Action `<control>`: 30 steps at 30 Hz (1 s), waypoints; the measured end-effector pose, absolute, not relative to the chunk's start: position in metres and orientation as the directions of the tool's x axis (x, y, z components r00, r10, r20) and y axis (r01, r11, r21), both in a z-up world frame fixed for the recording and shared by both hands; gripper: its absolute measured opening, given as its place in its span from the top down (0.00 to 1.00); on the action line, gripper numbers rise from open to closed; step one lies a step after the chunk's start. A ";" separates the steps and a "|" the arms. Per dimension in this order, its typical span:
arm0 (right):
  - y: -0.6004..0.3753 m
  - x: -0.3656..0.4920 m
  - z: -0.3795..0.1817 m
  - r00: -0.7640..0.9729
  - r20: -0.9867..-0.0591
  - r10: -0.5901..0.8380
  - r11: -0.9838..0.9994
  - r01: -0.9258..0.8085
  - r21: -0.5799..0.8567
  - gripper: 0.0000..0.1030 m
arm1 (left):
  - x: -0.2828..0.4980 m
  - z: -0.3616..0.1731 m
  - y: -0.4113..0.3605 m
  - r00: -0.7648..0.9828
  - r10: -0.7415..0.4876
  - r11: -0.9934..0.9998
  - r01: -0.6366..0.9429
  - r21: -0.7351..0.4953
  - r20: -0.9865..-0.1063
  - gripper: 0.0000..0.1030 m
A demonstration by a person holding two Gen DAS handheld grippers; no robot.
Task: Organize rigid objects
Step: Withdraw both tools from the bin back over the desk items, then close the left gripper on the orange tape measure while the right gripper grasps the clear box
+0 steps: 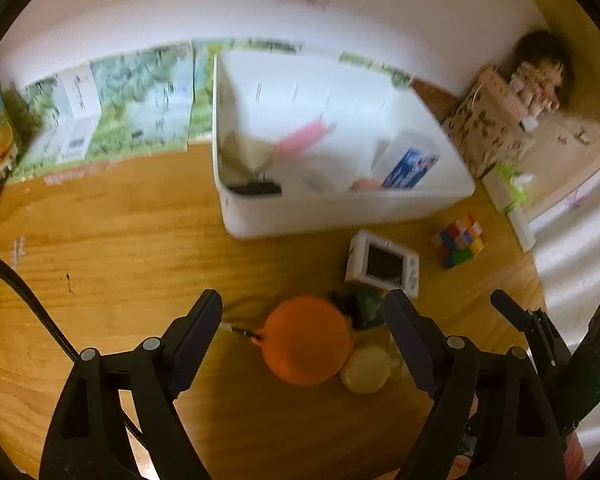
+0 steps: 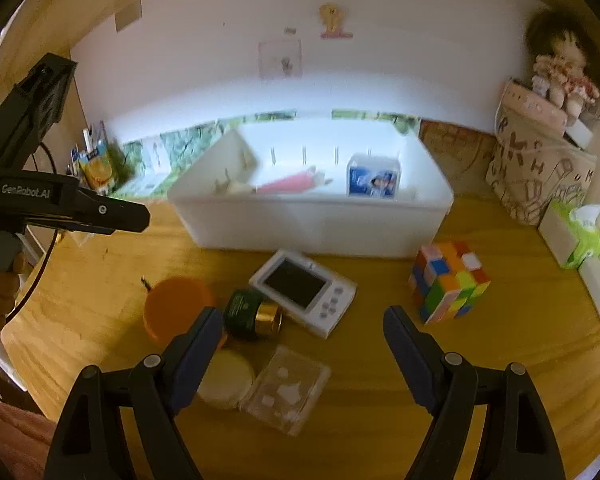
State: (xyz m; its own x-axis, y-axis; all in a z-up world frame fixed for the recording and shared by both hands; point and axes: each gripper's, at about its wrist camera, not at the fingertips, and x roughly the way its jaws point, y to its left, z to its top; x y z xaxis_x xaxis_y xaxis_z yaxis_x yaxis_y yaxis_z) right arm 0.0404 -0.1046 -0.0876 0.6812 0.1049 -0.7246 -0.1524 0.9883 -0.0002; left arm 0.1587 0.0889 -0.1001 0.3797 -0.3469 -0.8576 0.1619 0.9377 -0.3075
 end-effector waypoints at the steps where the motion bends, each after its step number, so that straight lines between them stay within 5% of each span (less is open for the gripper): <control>1: -0.104 0.040 -0.090 0.672 -0.733 0.105 0.988 -0.154 0.000 0.19 | 0.159 -0.105 0.089 0.361 -0.345 0.938 0.161 -0.306 -0.867 0.17; 16: -0.061 0.028 -0.133 0.543 -0.837 0.063 0.968 -0.236 -0.080 0.19 | 0.166 -0.158 0.075 0.156 -0.316 0.939 0.197 -0.284 -0.936 0.17; 30: -0.075 0.029 -0.147 0.492 -0.868 -0.068 0.993 -0.047 -0.104 0.19 | 0.175 -0.184 0.062 0.043 -0.285 0.930 0.254 -0.265 -0.958 0.15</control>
